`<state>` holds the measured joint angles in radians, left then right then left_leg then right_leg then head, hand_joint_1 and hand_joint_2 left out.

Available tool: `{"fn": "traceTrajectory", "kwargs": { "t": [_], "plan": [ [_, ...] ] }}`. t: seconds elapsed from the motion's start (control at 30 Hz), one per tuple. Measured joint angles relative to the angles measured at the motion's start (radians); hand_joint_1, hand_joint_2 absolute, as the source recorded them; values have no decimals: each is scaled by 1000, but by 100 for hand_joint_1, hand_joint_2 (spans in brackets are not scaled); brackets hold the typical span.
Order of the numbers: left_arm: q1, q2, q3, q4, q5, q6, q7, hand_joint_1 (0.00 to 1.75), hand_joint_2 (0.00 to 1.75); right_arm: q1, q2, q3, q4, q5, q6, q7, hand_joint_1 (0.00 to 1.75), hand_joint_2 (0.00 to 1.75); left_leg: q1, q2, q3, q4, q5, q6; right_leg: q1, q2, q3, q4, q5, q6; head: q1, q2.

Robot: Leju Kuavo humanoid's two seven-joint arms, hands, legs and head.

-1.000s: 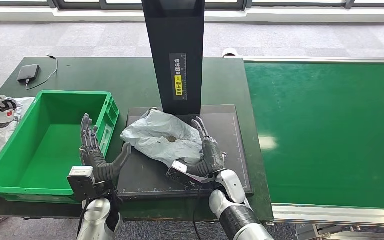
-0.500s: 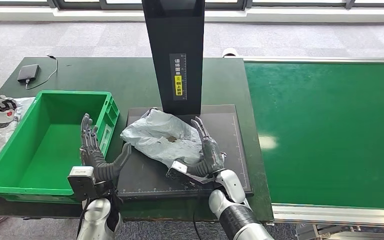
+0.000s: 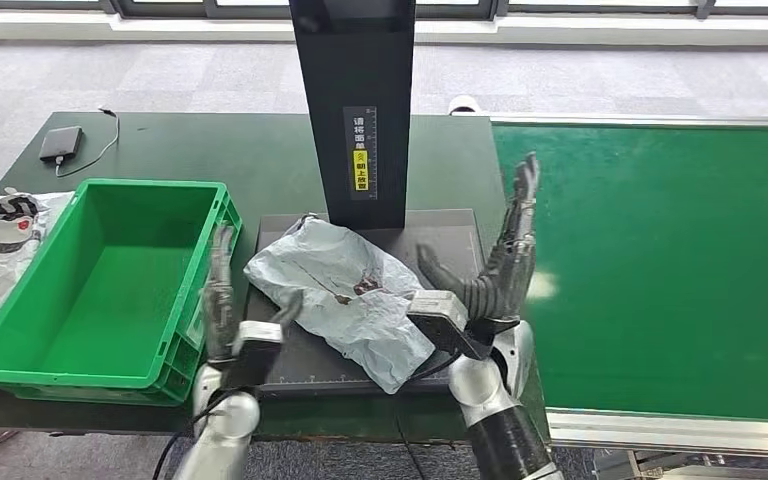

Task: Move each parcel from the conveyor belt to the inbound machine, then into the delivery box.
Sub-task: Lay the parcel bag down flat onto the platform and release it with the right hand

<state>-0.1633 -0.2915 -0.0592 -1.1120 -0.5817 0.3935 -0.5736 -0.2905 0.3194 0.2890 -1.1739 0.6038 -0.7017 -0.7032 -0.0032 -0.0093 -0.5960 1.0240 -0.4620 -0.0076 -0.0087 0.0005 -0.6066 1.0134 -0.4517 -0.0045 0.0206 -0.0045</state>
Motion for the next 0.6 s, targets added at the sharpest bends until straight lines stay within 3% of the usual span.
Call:
{"fn": "traceTrajectory", "kwargs": {
  "t": [0.07, 0.2, 0.43, 0.6],
  "plan": [
    [-70, -8, -53, 106, -111, 42, 39, 0, 175, 10, -4, 6, -85, -6, 1, 0, 0, 175, 0, 4, 1, 0, 0, 0, -1, 3, 0, 0, 1, 0, 0, 0],
    [-176, -35, -101, 267, -101, 71, 62, 0, 175, 26, -10, 7, -184, -10, 2, 2, 0, 175, -1, 7, 1, 0, 0, 0, -1, 7, 0, 0, 3, 1, 0, 0],
    [-247, -59, -132, 403, -126, 64, 81, 0, 175, 41, -16, 7, -251, -21, 2, 2, 0, 175, -1, 7, 1, 0, 0, 0, -1, 7, 0, 0, 3, 1, 0, 0],
    [-304, -66, -168, 524, -251, 37, 216, 0, 175, 51, -19, 7, -276, -33, 2, 2, 0, 175, -1, 7, 1, 0, 0, 0, -1, 7, 0, 0, 2, 1, 0, 0]
  ]
}}
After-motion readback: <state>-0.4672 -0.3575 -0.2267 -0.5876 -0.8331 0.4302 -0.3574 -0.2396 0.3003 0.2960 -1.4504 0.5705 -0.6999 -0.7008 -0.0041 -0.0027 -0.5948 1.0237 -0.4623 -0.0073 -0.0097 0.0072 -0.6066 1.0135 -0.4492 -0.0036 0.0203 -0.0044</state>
